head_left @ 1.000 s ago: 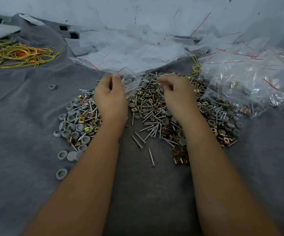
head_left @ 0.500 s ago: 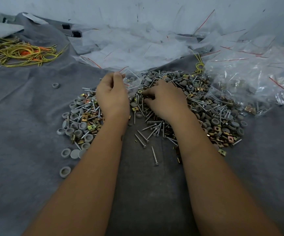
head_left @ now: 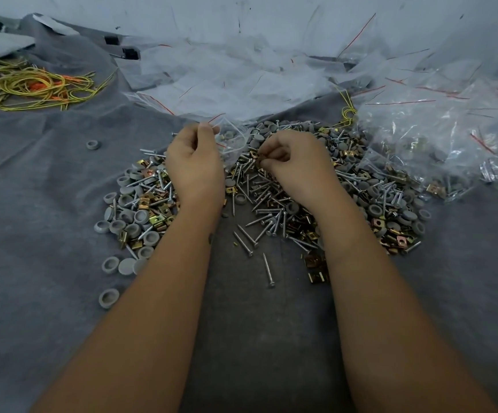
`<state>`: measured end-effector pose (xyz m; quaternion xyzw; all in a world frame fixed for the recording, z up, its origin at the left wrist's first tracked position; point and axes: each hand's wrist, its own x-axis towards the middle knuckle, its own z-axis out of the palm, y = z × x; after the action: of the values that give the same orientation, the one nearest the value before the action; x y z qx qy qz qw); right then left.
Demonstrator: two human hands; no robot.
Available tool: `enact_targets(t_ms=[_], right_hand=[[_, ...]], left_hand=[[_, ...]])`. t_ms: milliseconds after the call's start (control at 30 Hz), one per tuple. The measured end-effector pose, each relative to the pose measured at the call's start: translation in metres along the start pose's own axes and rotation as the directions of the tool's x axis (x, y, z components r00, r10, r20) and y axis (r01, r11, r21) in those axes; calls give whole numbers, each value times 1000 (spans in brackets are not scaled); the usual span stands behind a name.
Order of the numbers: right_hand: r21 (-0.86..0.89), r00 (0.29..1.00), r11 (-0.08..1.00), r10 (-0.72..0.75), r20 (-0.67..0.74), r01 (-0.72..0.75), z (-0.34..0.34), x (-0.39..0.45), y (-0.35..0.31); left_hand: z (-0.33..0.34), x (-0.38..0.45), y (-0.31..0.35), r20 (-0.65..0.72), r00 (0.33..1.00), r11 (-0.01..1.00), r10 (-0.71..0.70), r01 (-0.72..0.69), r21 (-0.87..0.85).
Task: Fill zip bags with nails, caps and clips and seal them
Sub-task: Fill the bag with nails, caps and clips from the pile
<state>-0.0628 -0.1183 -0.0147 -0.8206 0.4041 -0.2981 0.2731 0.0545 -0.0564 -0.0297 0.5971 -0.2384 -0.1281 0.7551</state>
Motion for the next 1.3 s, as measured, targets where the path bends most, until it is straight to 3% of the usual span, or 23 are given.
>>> enact_targets(t_ms=[133, 367, 700, 767, 867, 967, 1100, 1200, 1300], right_hand=[[117, 999, 993, 35, -40, -30, -8, -6, 1], [-28, 994, 998, 54, -93, -57, -14, -10, 6], [307, 993, 951, 11, -114, 25, -12, -13, -3], [355, 993, 935, 25, -116, 18, -11, -11, -1], [422, 993, 906, 48, -103, 0, -9, -9, 3], [458, 996, 889, 58, -66, -22, -9, -8, 5], [422, 998, 906, 8, -56, 17, -7, -10, 5], [252, 994, 964, -62, -90, 83, -4, -11, 2], [220, 992, 969, -93, -83, 110, -3, -13, -1]], left_hand=[[-1, -1, 1, 2, 1000, 1000, -6, 6, -12], [-2, 0, 0, -28, 1000, 1000, -3, 3, -18], [-1, -1, -1, 15, 1000, 998, 27, -28, 50], [-4, -4, -2, 74, 994, 992, 85, -92, 84], [-8, -8, -6, 293, 936, 917, 197, -282, 282], [-7, -10, -8, 433, 893, 836, 125, -330, 439], [-8, -9, -4, 441, 894, 898, 76, -254, 360], [-8, -9, -4, 462, 881, 911, 104, -271, 312], [-8, -7, -6, 494, 861, 898, 121, -307, 315]])
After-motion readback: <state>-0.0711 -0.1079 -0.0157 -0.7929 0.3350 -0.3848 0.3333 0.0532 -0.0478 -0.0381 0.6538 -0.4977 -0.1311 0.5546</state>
